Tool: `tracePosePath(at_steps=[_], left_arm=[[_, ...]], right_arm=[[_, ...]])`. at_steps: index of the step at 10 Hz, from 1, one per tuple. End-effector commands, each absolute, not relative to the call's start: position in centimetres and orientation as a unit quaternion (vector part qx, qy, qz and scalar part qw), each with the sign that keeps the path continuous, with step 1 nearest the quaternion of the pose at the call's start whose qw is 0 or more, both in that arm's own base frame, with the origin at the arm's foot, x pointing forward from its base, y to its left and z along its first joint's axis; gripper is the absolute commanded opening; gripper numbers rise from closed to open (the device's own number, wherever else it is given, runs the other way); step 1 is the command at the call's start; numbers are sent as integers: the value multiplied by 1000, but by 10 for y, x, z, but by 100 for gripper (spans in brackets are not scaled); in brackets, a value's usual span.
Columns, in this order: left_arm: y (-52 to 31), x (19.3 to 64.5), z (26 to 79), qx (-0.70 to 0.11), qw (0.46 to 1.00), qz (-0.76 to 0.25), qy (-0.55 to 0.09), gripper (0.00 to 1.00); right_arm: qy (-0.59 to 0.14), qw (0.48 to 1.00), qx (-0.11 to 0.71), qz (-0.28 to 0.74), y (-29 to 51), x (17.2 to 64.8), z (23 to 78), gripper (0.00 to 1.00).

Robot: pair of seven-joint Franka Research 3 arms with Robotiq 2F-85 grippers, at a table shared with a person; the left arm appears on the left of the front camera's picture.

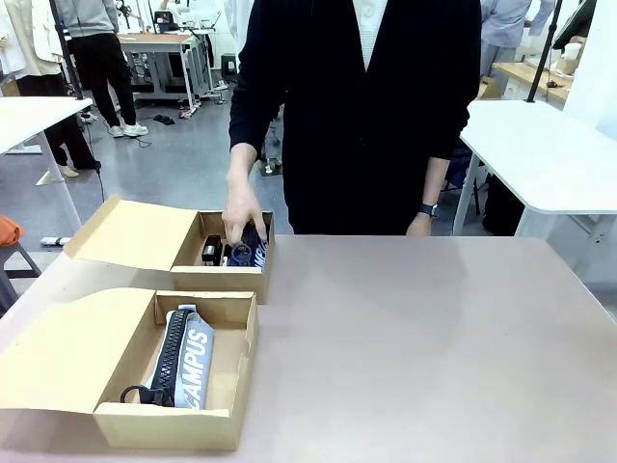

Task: Place items inside the box.
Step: Pick up a Pencil pouch or Stapler and place it inside the Mailer Box closest to the robot.

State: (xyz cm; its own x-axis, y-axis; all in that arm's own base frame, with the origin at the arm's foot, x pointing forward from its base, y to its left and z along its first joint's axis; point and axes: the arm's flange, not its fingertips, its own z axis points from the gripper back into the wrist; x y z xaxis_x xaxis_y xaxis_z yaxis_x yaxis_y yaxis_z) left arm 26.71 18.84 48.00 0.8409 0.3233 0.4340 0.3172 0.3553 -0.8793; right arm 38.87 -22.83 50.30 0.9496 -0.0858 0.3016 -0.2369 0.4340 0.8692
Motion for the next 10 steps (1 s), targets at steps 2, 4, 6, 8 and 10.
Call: tracePosePath(at_steps=[2, 4, 6, 8, 10], left_arm=[[188, 267, 483, -573, 766, -4, -291, 100], [188, 267, 483, -573, 766, -4, -291, 100], [188, 267, 483, -573, 766, -4, -291, 100], [188, 267, 483, -573, 766, -4, -291, 100], [188, 267, 483, -573, 766, -4, -291, 100]], right_arm=[[-159, 862, 472, 94, -155, 378, 516, 43], [-154, 879, 438, 110, -42, 361, 525, 43], [-96, 883, 427, 172, 76, 332, 510, 43], [-157, 873, 417, 197, 191, 319, 497, 43], [-184, 861, 430, 197, 265, 312, 491, 43]])
